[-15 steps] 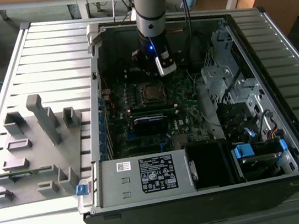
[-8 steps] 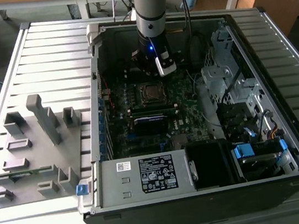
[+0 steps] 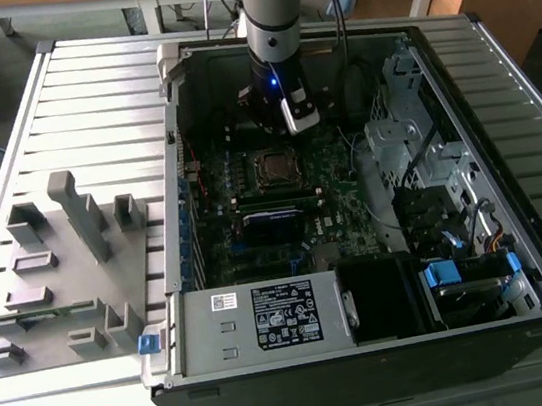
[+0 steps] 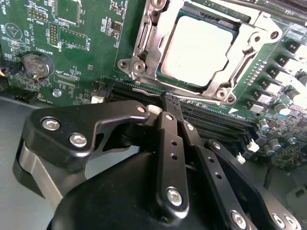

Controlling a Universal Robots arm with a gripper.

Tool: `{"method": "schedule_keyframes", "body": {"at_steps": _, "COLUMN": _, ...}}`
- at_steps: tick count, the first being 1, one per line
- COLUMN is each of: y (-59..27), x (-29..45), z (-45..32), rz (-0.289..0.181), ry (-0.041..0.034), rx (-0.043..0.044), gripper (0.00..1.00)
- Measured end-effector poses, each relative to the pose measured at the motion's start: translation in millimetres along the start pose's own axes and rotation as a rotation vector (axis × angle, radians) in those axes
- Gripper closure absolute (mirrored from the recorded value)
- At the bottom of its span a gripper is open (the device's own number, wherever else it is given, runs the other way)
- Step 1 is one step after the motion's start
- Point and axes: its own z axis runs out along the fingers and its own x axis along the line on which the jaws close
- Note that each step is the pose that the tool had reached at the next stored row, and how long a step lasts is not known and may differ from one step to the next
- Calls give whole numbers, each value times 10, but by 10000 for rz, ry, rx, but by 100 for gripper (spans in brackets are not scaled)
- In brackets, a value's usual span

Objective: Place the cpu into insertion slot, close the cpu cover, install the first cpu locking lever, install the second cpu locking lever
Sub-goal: 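Install the first cpu locking lever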

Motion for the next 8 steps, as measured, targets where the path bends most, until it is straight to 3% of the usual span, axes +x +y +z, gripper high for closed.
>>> {"method": "schedule_keyframes", "body": {"at_steps": 8, "y": 6, "x": 7, "z": -26, "rz": 268, "ry": -47, "rx": 1, "gripper": 90}}
